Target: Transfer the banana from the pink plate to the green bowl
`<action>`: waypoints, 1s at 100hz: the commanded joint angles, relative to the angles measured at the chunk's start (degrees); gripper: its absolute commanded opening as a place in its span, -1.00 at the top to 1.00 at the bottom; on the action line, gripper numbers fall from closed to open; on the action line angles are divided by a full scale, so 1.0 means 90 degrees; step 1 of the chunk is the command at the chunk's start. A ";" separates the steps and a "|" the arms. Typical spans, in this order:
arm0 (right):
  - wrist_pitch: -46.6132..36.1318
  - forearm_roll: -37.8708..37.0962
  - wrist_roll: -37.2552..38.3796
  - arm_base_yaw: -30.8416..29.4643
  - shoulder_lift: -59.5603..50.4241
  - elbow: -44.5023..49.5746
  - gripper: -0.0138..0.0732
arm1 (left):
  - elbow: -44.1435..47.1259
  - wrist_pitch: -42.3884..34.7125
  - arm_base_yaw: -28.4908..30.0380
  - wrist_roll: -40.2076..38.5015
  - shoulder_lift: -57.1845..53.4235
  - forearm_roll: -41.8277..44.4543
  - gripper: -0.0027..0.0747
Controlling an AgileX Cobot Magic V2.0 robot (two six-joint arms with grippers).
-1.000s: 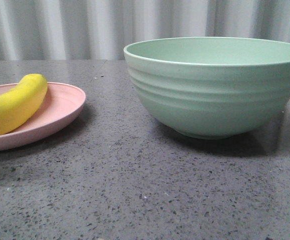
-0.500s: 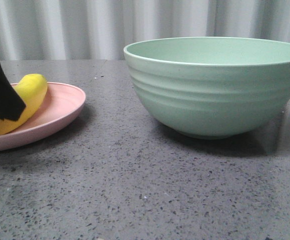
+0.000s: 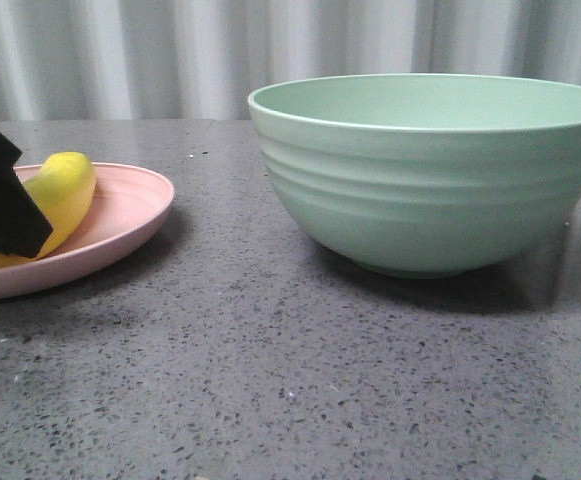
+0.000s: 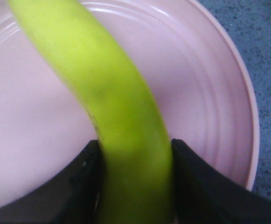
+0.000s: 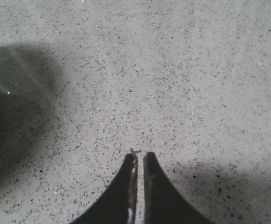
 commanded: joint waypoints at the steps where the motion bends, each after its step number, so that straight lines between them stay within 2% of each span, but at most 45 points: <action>1: -0.0413 -0.0007 -0.0025 0.0012 0.0065 -0.0246 0.83 | -0.0213 -0.0371 -0.0046 -0.0011 -0.0120 -0.0040 0.67; 17: -0.0375 -0.0007 -0.0025 0.0012 0.0065 -0.0263 0.83 | -0.0226 -0.0413 -0.0046 -0.0011 -0.0120 -0.0040 0.99; 35: 0.0222 -0.0007 -0.0119 0.0138 0.0065 -0.0749 0.83 | -0.0459 -0.0358 -0.0125 0.0161 -0.0143 -0.0040 0.98; 48: 0.0786 0.0112 -0.0119 0.0437 0.0102 -0.1366 0.83 | -0.0666 -0.0358 -0.0489 0.0161 -0.0379 -0.0040 0.98; 71: 0.1092 0.1279 -0.0527 0.1271 0.0453 -0.2283 0.78 | -0.1018 -0.0630 -0.1454 0.0161 -0.0857 -0.0161 0.98; 75: 0.0994 0.1587 -0.0527 0.1426 0.0539 -0.2413 0.69 | -0.1030 -0.0737 -0.1641 0.0161 -0.0899 -0.0161 0.98; 81: 0.0755 0.2009 -0.0527 0.1746 0.0725 -0.2558 0.44 | -0.1061 -0.0854 -0.1905 0.0161 -0.0919 -0.0187 0.98; 93: 0.0066 0.2645 -0.0527 0.2321 0.1076 -0.2692 -0.23 | -0.1071 -0.1056 -0.2484 0.0161 -0.0929 -0.0204 0.98; 100: -0.0271 0.3047 -0.0527 0.2684 0.1334 -0.2734 -0.44 | -0.1071 -0.1219 -0.2793 0.0161 -0.0929 -0.0204 0.98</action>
